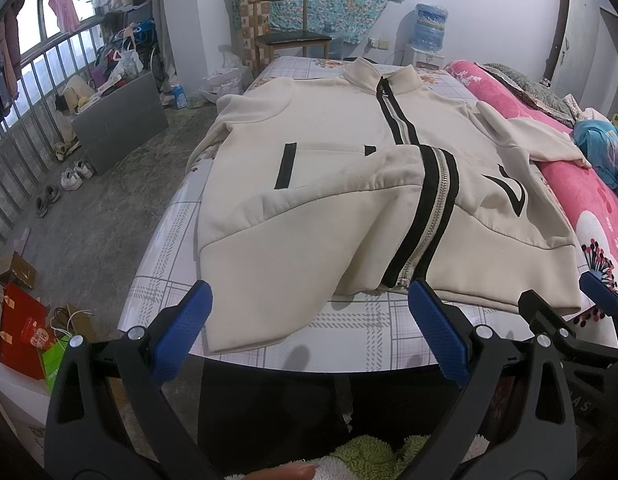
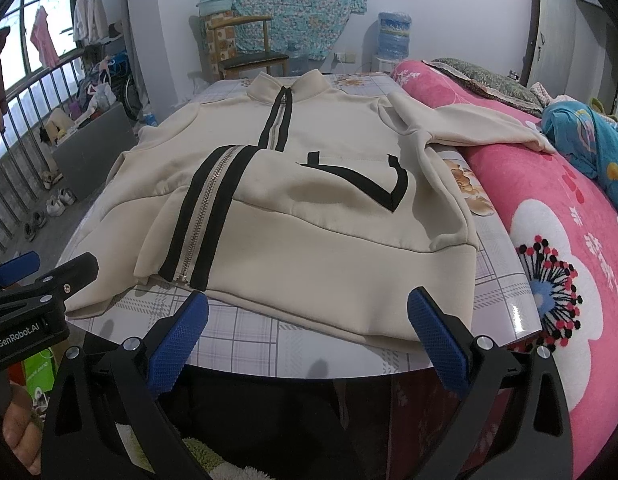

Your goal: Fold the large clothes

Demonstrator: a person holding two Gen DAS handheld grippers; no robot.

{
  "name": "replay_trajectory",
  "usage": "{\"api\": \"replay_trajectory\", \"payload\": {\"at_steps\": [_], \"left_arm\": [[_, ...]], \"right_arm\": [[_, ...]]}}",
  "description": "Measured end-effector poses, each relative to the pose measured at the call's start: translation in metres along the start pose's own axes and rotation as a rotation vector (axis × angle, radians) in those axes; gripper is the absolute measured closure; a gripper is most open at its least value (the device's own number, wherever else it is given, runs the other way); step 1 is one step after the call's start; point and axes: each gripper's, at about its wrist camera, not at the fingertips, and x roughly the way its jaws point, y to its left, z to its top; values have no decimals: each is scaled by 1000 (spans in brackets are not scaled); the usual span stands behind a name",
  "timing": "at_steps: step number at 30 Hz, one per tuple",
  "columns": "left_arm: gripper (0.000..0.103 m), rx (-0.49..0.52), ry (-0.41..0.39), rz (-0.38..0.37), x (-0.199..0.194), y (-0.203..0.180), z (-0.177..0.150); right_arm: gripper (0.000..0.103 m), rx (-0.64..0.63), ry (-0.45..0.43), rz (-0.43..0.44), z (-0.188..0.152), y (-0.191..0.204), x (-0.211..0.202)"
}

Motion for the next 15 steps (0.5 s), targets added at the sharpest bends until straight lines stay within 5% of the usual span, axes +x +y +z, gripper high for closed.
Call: {"api": "replay_trajectory", "payload": {"at_steps": [15], "left_arm": [[8,0,10,0,3,-1,1]], "right_arm": [[6,3,3,-3,-1,0,1]]}}
